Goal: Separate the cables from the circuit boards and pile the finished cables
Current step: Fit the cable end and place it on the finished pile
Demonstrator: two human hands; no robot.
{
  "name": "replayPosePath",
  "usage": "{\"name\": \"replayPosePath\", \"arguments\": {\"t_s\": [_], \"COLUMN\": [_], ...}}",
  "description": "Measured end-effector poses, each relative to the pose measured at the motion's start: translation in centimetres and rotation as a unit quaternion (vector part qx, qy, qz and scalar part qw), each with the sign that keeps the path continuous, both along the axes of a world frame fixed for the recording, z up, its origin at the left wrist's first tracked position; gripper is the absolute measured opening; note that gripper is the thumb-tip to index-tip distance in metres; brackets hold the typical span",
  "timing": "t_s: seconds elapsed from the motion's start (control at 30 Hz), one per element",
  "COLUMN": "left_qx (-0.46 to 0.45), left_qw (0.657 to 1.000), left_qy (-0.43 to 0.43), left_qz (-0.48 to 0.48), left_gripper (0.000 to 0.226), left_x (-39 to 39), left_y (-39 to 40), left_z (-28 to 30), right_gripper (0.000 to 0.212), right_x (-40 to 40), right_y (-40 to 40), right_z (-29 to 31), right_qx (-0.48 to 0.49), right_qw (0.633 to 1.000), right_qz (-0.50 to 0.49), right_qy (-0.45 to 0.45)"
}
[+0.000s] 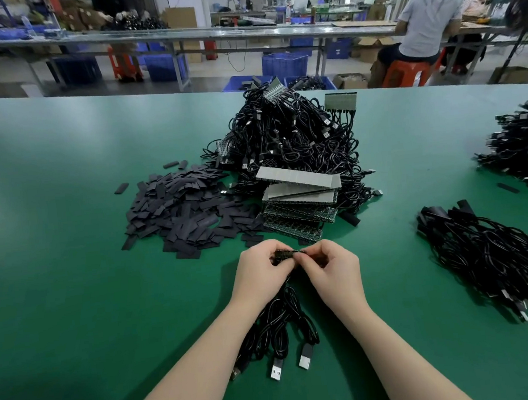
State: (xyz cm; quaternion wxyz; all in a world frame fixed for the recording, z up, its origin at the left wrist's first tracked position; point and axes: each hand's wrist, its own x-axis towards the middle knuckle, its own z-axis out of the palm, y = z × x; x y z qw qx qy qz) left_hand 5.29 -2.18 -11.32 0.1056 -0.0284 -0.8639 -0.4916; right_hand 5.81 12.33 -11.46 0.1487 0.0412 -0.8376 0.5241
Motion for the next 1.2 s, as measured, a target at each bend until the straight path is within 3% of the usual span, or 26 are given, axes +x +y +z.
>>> {"name": "replayPosePath", "arguments": {"t_s": [0.23,0.4,0.5,0.6,0.7,0.77,0.87,0.93,0.97,1.03,1.1,1.17,1.2], "left_qx": [0.016,-0.029,-0.042,0.043,0.239,0.285,0.241,0.215,0.192,0.102,-0.030,-0.185,-0.280], "left_qw": [1.000,0.999,0.999,0.998,0.966,0.953,0.962,0.957,0.956,0.965,0.978,0.972,0.953], "left_qy": [0.000,-0.020,-0.014,-0.032,-0.104,-0.092,-0.001,0.037,0.046,0.029,-0.001,-0.009,-0.016], "left_qz": [0.016,-0.020,-0.022,-0.018,-0.001,0.037,0.130,0.191,0.215,0.238,0.208,0.145,0.117], "left_gripper": [0.011,0.038,0.046,0.041,0.028,0.020,0.013,0.016,0.016,0.017,0.020,0.025,0.029], "left_x": [-0.2,-0.1,-0.3,-0.8,-2.1,-3.1,-4.4,-5.4,-5.9,-6.9,-7.5,-7.8,-8.0], "left_y": [-0.1,-0.1,0.1,-0.1,-1.7,-3.3,-6.0,-7.8,-8.6,-9.8,-10.2,-9.9,-9.5], "left_z": [-0.1,-0.2,-0.3,0.4,2.3,3.7,5.1,5.5,5.6,5.4,4.8,4.2,3.9], "right_gripper": [0.021,0.011,0.012,0.020,0.019,0.014,0.008,0.005,0.006,0.010,0.005,0.012,0.015], "right_x": [-0.1,0.4,1.4,2.2,2.4,2.0,0.6,-0.3,-0.5,-0.4,0.1,0.7,0.8], "right_y": [0.0,0.6,1.2,1.1,-0.2,-1.0,-1.7,-1.4,-1.1,-0.3,0.5,0.6,0.5], "right_z": [0.2,1.1,3.4,7.5,10.9,12.2,12.2,10.2,8.8,5.3,2.2,0.9,0.7], "right_qx": [-0.036,-0.166,-0.177,-0.175,-0.193,-0.287,-0.482,-0.531,-0.510,-0.352,-0.145,-0.033,-0.007], "right_qw": [0.999,0.980,0.971,0.971,0.972,0.950,0.872,0.842,0.851,0.919,0.980,0.997,0.998], "right_qz": [-0.028,-0.107,-0.149,-0.093,0.026,0.078,0.080,0.048,0.033,0.002,-0.014,0.007,0.018], "right_qy": [-0.016,-0.012,0.053,0.131,0.134,0.100,-0.002,-0.084,-0.125,-0.178,-0.139,-0.071,-0.054]}}
